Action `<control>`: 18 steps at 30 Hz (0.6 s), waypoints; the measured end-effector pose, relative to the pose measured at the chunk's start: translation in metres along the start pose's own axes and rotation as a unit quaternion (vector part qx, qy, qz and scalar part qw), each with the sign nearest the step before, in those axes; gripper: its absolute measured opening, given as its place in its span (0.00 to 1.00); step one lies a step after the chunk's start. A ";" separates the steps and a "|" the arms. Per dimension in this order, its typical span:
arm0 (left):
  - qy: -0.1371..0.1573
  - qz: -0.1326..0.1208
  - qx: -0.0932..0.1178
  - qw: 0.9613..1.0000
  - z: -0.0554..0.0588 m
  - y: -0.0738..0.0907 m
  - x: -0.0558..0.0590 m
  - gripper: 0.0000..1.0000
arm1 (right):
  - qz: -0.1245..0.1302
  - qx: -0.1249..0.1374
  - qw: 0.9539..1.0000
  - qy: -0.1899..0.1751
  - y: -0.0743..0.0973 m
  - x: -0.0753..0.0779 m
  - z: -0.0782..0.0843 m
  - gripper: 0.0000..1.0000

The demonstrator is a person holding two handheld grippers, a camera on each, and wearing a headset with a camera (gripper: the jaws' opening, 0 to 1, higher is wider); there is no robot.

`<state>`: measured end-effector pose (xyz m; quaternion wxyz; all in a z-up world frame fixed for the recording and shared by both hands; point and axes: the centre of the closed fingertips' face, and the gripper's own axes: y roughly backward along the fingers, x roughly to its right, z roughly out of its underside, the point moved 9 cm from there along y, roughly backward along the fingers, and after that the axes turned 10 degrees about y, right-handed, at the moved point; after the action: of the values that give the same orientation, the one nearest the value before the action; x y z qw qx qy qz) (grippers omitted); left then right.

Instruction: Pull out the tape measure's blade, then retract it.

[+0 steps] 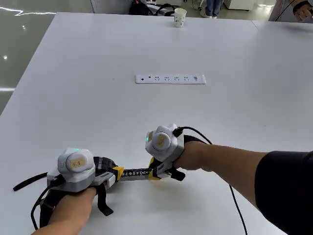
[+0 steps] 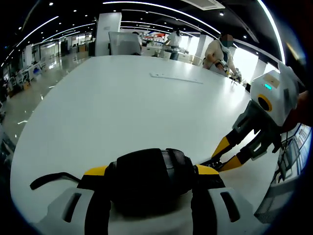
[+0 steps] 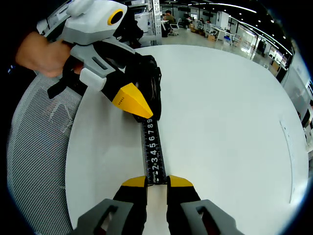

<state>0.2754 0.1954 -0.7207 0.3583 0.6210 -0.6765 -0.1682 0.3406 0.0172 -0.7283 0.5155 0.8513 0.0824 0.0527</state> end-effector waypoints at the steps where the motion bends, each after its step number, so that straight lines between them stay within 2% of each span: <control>1: 0.000 0.000 0.000 1.000 0.000 0.000 0.000 0.62 | 0.000 0.000 1.000 0.000 0.000 0.000 0.000 0.11; 16: 0.001 0.001 -0.001 1.000 0.000 0.000 0.000 0.62 | 0.001 0.005 1.000 -0.001 -0.004 0.000 -0.006 0.11; 18: 0.002 0.000 -0.001 1.000 0.000 0.000 0.000 0.62 | 0.000 0.007 1.000 0.010 -0.005 0.000 -0.007 0.11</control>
<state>0.2753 0.1956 -0.7211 0.3604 0.6206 -0.6759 -0.1679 0.3389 0.0252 -0.7291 0.5089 0.8542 0.0882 0.0606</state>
